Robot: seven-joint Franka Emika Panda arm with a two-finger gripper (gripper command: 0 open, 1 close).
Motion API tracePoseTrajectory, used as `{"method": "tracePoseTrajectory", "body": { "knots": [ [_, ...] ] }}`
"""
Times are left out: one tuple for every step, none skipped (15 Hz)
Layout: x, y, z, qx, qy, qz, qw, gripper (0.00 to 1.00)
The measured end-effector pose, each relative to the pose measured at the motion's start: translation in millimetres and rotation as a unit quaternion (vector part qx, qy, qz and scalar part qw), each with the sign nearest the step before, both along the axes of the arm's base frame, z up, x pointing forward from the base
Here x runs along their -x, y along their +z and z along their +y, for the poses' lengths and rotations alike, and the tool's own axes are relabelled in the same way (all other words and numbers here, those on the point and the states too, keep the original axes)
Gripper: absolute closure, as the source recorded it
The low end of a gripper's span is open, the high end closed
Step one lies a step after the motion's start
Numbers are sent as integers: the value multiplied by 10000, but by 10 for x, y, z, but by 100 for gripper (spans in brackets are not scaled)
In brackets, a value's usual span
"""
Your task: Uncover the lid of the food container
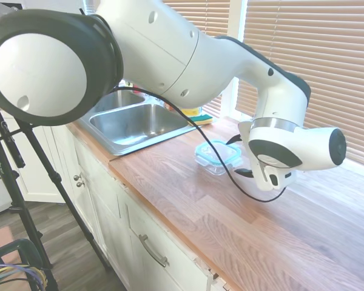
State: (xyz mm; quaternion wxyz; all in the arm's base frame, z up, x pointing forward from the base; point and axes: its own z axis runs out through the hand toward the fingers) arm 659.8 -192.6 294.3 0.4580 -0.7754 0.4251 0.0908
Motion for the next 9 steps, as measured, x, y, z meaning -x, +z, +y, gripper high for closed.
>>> {"method": "tracePoseTrajectory", "body": {
  "knots": [
    [-1,-26,7,-6,5,18,10000,100],
    [-1,-48,13,-10,9,34,10000,100],
    [-1,-60,14,-13,10,42,10000,100],
    [-2,-60,13,-12,10,40,10000,100],
    [-5,-53,11,-9,9,34,10000,100],
    [-8,-47,9,-6,8,29,10000,100],
    [-10,-44,8,-4,8,27,10000,100],
    [-10,-44,7,-3,7,26,10000,100],
    [-10,-44,6,-2,5,26,10000,100]
  ]
}}
